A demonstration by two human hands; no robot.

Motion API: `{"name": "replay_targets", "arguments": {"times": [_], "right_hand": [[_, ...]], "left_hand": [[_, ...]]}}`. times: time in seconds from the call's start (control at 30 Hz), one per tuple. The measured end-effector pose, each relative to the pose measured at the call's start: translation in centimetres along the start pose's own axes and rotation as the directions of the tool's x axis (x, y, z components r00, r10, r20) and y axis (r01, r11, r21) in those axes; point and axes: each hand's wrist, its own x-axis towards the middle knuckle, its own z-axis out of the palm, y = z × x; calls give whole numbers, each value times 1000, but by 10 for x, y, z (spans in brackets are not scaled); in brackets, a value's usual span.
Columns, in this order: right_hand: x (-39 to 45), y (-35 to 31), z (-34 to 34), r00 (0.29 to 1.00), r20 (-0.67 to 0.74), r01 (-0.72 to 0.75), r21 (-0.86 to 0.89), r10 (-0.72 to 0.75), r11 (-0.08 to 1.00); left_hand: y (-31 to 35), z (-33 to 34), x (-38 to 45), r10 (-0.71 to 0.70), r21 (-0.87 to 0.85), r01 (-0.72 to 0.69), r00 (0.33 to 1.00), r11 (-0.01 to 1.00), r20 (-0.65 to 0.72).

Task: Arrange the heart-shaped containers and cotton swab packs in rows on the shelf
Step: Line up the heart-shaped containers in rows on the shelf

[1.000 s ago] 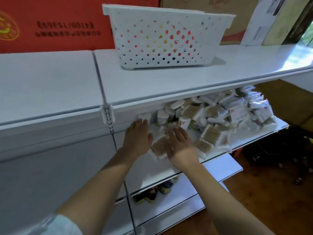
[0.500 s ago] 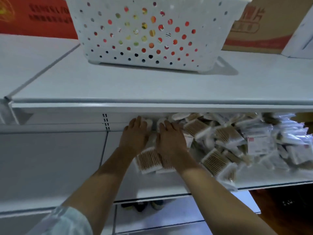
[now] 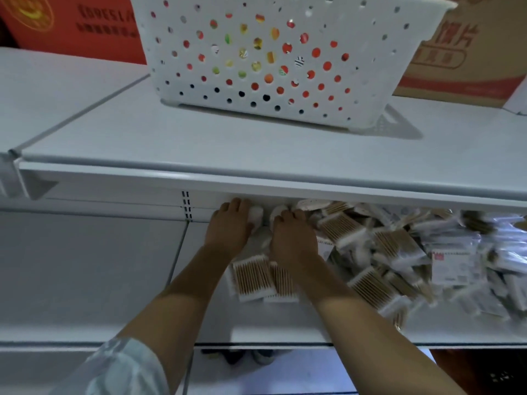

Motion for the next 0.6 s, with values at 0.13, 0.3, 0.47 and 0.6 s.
{"name": "replay_targets", "arguments": {"times": [0.13,0.3,0.47,0.6], "right_hand": [[-1,3,7,1000,-19,26,83,-24,996],[7,-4,11,997,-40,-51,247,63,968],[23,-14,12,974,-17,-211,271,224,939],[32,-26,16,966,-11,-245,288,259,926]], "left_hand": [[0,0,-3,3,-52,-1,999,999,48],[-6,-4,-12,-16,-183,24,999,983,44],[-22,-25,-32,-154,-294,143,988,945,-13],[-38,-35,-51,-213,-363,186,976,913,-34]]}}
